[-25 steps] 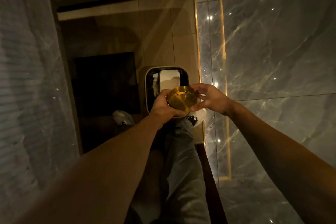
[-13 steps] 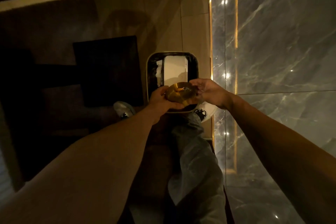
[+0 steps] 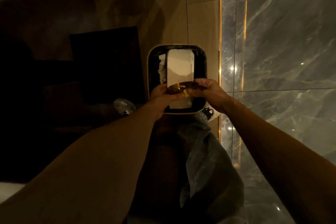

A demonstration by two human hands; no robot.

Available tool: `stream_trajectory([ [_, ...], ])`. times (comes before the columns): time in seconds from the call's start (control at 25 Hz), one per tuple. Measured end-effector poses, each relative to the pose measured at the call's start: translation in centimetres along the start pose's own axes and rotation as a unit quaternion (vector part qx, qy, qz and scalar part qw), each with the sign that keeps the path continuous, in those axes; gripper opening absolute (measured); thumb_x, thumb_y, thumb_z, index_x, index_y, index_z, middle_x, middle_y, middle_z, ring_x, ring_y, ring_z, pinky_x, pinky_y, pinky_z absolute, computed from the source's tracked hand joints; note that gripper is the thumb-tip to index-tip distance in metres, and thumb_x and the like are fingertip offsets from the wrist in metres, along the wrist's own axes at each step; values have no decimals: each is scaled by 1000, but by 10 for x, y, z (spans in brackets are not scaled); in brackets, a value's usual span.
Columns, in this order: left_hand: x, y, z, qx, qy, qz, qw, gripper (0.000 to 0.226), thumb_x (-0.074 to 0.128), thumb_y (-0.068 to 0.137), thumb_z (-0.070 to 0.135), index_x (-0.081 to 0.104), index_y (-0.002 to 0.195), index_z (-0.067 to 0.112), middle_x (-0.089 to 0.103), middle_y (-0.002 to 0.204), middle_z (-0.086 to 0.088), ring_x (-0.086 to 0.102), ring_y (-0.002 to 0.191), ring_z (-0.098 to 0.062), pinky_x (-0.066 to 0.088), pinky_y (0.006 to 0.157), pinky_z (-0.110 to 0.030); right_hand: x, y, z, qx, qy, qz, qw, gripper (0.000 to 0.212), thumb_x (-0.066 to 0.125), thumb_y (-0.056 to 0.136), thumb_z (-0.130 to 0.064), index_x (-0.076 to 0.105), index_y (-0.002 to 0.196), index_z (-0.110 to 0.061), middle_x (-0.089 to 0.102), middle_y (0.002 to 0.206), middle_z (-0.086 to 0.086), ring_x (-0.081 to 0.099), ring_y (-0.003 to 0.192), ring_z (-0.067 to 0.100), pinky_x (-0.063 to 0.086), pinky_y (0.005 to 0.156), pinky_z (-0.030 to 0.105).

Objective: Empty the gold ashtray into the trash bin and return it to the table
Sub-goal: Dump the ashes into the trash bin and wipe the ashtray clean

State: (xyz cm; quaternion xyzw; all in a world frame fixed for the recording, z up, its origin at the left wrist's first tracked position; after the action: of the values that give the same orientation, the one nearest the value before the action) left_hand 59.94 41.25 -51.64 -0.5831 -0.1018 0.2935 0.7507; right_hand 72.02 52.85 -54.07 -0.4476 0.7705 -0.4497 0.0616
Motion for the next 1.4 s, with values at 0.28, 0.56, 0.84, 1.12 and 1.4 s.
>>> stream_trajectory([
  [0.28, -10, 7, -18, -23, -29, 36, 999, 94, 88, 64, 5, 38, 144, 5, 55, 141, -13, 57, 118, -24, 47, 92, -29, 7, 6, 11, 4, -15, 21, 1000, 28, 66, 88, -14, 64, 112, 0, 68, 107, 12, 66, 102, 22, 56, 87, 31],
  [0.56, -12, 7, -19, -16, -31, 63, 997, 83, 86, 71, 18, 42, 140, 8, 58, 135, -14, 59, 106, -20, 49, 85, -28, 6, 13, 19, 21, -35, 46, 998, 29, 63, 91, -27, 67, 107, -3, 69, 105, 14, 66, 100, 26, 57, 83, 33],
  [0.84, -18, 5, -13, -10, 17, 128, 992, 79, 85, 71, 35, 46, 135, 13, 59, 134, -11, 57, 109, -20, 43, 83, -27, 7, 16, 25, 54, -36, 79, 995, 38, 59, 93, -35, 67, 108, -1, 68, 110, 20, 64, 104, 29, 52, 83, 31],
  [1.12, -15, 4, 2, 35, 52, 157, 986, 62, 80, 77, 38, 51, 124, 10, 62, 127, -10, 62, 111, -23, 45, 81, -26, 6, 19, 20, 80, -35, 104, 991, 49, 59, 92, -41, 66, 103, 6, 67, 99, 22, 61, 89, 22, 48, 76, 30],
  [1.4, -6, 3, 15, 111, 169, 127, 971, 63, 75, 82, 35, 49, 135, 13, 53, 136, -12, 58, 122, -29, 51, 100, -38, 9, 25, 26, 135, 22, 117, 984, 55, 59, 87, -54, 66, 104, -2, 67, 106, 12, 62, 105, 27, 47, 98, 41],
])
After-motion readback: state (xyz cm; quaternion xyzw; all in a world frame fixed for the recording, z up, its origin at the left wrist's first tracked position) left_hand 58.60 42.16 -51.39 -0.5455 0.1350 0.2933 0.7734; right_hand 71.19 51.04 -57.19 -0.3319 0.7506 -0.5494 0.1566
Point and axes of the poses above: each hand's wrist, its own y-axis towards the middle knuckle, its own x-axis out of the palm, z = x × y, the point moved 9 cm from there along y, towards the middle knuckle
